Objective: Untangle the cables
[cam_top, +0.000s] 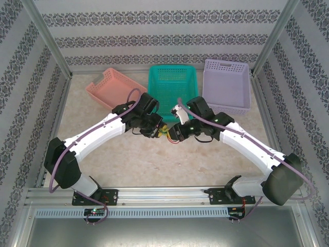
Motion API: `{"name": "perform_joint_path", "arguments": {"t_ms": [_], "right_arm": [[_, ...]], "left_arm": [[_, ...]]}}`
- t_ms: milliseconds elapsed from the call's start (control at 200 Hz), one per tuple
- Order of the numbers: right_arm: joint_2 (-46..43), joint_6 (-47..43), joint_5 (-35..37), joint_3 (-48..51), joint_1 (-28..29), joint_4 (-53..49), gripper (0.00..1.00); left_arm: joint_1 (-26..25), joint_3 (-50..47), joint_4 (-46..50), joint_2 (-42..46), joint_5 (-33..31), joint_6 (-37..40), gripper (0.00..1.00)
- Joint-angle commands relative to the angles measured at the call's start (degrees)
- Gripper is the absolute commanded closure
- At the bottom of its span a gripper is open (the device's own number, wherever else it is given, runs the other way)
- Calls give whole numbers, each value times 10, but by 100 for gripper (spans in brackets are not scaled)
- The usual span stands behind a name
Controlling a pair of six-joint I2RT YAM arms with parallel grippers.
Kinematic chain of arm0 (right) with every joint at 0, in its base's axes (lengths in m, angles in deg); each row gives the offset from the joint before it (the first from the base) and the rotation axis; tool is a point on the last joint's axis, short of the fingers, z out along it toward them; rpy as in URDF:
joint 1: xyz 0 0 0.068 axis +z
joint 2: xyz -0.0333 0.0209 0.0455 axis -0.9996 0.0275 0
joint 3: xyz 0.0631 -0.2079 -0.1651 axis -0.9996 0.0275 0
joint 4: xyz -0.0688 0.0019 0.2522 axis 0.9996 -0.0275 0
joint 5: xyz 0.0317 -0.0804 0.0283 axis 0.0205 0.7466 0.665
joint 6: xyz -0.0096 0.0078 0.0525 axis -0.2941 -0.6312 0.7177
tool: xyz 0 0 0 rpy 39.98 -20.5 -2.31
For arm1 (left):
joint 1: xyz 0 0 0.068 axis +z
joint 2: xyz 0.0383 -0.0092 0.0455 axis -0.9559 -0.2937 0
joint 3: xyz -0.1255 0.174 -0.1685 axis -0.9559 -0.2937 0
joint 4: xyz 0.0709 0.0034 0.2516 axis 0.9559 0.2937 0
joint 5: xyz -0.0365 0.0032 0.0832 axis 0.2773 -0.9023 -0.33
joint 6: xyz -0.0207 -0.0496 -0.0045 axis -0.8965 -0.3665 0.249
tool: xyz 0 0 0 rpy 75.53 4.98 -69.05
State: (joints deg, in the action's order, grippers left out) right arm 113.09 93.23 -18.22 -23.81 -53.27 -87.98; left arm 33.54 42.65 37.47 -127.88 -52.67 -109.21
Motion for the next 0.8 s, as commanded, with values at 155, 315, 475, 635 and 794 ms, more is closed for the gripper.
{"name": "perform_joint_path", "arguments": {"t_ms": [155,315,475,635,794], "right_arm": [[0,133,-221,-10,-53,97,100],[46,224,-316,-8,-80,90,100],[77,339,-365,2,-102,103,100],[57,301,-318,-48,-116,43,73],[-43,109,-89,-50,-97,-40,42]], "left_arm": [[-6,-12,-4,11,-26,17,100],[4,6,32,27,-76,55,100],[7,19,63,41,-121,90,100],[7,-4,40,49,-105,65,100],[13,-24,17,48,-68,36,100]]}}
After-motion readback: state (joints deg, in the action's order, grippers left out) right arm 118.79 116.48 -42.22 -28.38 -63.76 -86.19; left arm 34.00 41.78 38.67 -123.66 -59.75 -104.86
